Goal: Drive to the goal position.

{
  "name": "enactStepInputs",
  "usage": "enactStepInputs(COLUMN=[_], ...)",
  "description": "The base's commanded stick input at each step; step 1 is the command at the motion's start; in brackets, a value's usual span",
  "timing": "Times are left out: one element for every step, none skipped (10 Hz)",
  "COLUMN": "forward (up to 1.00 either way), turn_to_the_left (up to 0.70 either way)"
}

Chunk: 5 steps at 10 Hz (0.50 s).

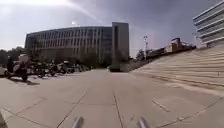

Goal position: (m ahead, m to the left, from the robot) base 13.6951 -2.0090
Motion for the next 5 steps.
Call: enactStepInputs(forward=[0.99, 0.99, 0.99, 0.99, 0.99], turn_to_the_left=[0.0, 0.0, 0.0, 0.0, 0.0])
